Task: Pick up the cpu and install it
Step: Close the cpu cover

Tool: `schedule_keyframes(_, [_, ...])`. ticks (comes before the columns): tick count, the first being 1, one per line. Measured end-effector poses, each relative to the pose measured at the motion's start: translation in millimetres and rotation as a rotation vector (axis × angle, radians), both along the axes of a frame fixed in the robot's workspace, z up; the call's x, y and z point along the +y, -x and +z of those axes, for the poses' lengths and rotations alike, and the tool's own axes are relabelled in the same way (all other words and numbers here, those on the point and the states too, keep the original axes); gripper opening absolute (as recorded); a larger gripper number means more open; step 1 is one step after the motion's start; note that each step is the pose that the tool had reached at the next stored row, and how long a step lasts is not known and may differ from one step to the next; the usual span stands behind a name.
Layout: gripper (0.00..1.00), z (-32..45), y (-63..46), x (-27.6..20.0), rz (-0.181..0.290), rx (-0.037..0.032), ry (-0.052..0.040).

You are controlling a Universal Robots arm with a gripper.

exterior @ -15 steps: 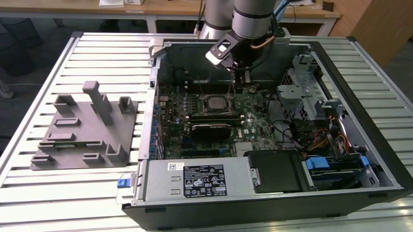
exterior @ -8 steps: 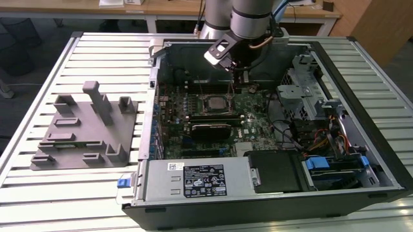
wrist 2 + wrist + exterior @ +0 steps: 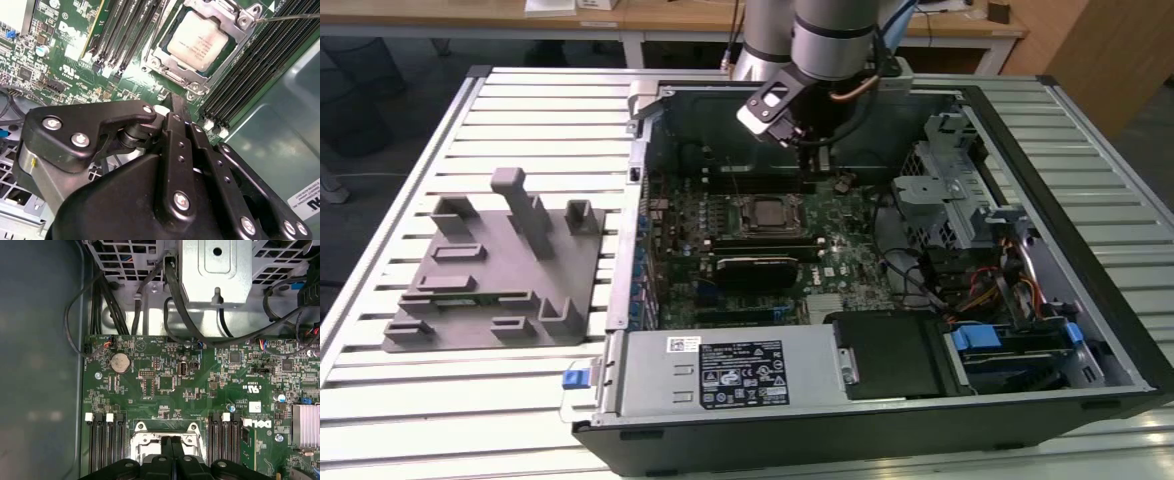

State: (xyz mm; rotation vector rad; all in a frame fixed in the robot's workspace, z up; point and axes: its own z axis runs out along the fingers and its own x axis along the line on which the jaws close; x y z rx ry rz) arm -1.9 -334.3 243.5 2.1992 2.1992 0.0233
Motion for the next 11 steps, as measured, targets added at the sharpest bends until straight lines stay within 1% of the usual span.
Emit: schedule_keyframes(11, [0.11, 0.0, 5.7, 0.0, 0.0, 0.0, 0.0])
